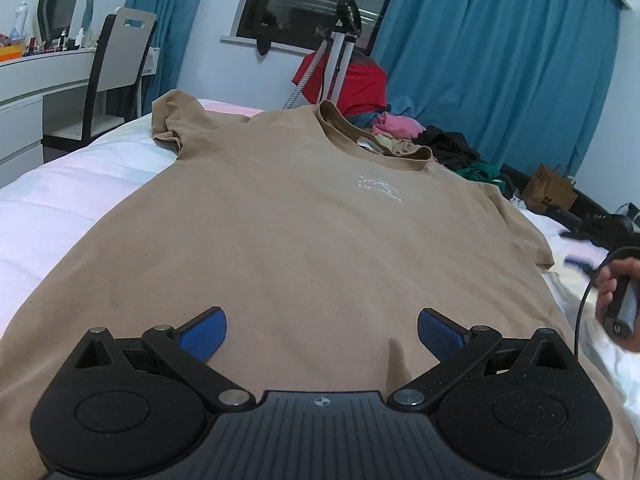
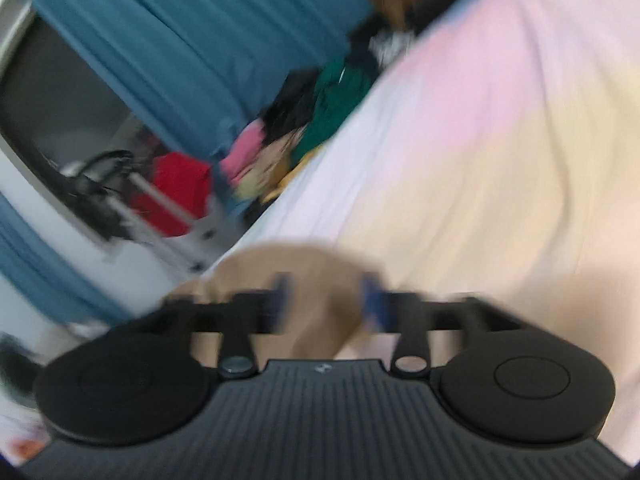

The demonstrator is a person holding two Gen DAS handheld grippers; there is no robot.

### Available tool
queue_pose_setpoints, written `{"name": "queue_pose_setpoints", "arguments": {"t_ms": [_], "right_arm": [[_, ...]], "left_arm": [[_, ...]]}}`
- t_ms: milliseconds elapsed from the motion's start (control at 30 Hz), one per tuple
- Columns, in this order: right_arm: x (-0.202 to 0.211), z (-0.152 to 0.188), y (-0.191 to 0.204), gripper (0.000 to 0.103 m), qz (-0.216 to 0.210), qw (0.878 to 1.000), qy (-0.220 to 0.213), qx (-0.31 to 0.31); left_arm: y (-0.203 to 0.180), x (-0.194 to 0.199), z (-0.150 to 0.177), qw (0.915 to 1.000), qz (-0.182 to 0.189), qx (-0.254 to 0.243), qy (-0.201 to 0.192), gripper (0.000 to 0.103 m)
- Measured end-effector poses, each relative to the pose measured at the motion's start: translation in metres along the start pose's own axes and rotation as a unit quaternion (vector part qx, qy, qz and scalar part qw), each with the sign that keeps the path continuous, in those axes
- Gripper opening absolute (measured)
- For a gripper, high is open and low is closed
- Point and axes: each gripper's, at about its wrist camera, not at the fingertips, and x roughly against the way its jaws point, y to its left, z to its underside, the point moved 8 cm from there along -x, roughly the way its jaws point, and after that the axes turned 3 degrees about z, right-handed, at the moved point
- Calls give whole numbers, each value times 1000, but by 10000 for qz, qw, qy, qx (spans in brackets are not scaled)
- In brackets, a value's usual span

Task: Fold clothes
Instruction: 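Grasp a tan shirt sleeve with the right gripper and fold it over the body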

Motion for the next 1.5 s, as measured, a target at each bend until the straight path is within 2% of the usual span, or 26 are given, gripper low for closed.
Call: {"name": "queue_pose_setpoints", "arguments": {"t_ms": [33, 167, 233, 333, 433, 600, 667, 767, 833, 867, 900, 1000, 1100, 1200, 1300, 1400, 1500], "right_arm": [[-2, 9, -1, 90, -152, 9998, 94, -131], [-25, 32, 11, 89, -602, 9960, 568, -327], [-40, 36, 17, 90, -520, 9967, 576, -223], [-58, 30, 23, 90, -478, 9979, 358, -256], [-73, 17, 33, 90, -705, 9973, -21, -184], [-79, 0, 44, 89, -1665, 9832, -687, -280], [-88, -1, 41, 89, -1685, 9829, -662, -342], [-112, 3, 45, 88, -1447, 9892, -200, -137], [-119, 5, 53, 60, -947, 9950, -3, 307], [-120, 3, 55, 32, -727, 9963, 12, 461], [-120, 1, 58, 8, -540, 9967, -13, 601], [-97, -20, 70, 5, -348, 9933, -680, 869], [-75, -42, 74, 5, -160, 9913, -1053, 773], [-58, -47, 109, 5, 129, 9771, -1270, 1704], [-37, -37, 154, 5, 378, 9540, -1514, 2561], [-19, -7, 198, 5, 416, 9266, -1666, 3347], [-30, 47, 247, 5, 229, 9008, -1531, 4056]], "left_arm": [[0, 0, 1, 10000, 1, -18, 3, 103], [-2, -2, 2, 9999, -25, -110, 12, 103], [-3, -4, 2, 9999, -34, -147, 17, 103], [-1, -9, 2, 9998, -46, -167, 24, 103], [0, -15, 3, 9998, -24, -171, 36, 103], [2, -26, 7, 9997, 6, -240, 40, 103], [2, -28, 7, 9997, 16, -261, 33, 103], [3, -30, 8, 9996, 46, -277, 13, 103], [4, -31, 8, 9996, 54, -283, 23, 103], [4, -32, 8, 9995, 44, -296, 35, 103], [5, -32, 8, 9995, 30, -313, 50, 103], [5, -31, 7, 9994, 23, -324, 73, 103], [6, -29, 5, 9996, 13, -259, 119, 103], [8, -25, -2, 9998, 60, -103, 156, 103], [17, -20, -9, 9997, 50, 170, 193, 103], [30, -14, -16, 9986, -48, 454, 259, 103], [44, -8, -21, 9978, -242, 568, 248, 103]]}}
